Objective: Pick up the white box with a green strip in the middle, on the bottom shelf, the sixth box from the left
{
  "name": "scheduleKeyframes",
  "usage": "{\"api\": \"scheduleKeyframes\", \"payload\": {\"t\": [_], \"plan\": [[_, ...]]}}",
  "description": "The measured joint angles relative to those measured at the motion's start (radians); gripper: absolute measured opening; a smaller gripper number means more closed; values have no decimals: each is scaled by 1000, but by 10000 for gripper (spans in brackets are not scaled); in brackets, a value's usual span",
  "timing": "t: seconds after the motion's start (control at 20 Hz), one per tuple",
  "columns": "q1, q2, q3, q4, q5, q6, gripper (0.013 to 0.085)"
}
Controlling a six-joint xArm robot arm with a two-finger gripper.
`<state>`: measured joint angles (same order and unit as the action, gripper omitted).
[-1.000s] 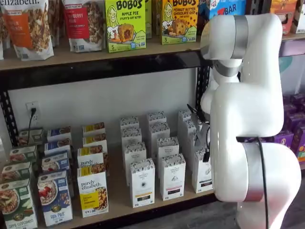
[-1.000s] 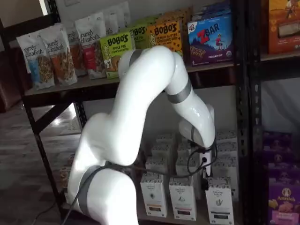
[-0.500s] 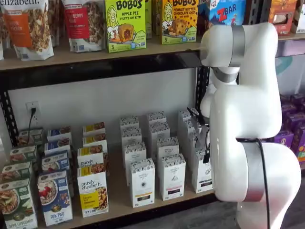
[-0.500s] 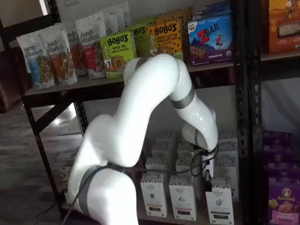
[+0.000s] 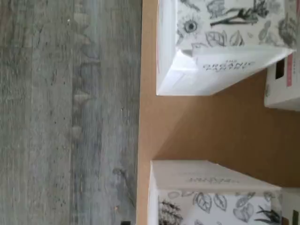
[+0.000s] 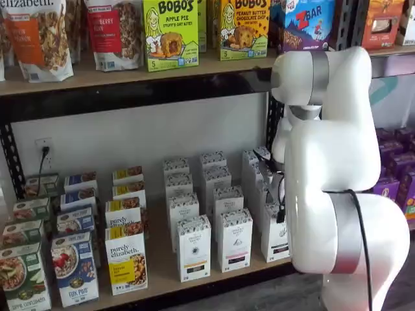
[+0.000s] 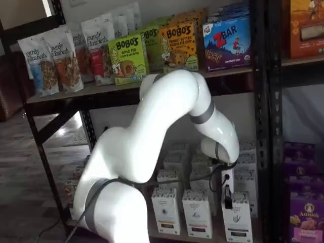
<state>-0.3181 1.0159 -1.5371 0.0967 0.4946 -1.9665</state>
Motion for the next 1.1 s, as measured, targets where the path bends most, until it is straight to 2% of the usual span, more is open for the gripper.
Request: {"api": "scheduleKeyframes", "payload": {"t": [0.25, 0.45, 0.8, 1.1], "plan": [[-1, 30, -50, -102, 48, 88, 850], [-2, 47, -71, -145, 63, 124, 850], [4, 63, -85, -182, 76, 161, 850], [3, 61, -72, -195, 59, 173, 850]]}}
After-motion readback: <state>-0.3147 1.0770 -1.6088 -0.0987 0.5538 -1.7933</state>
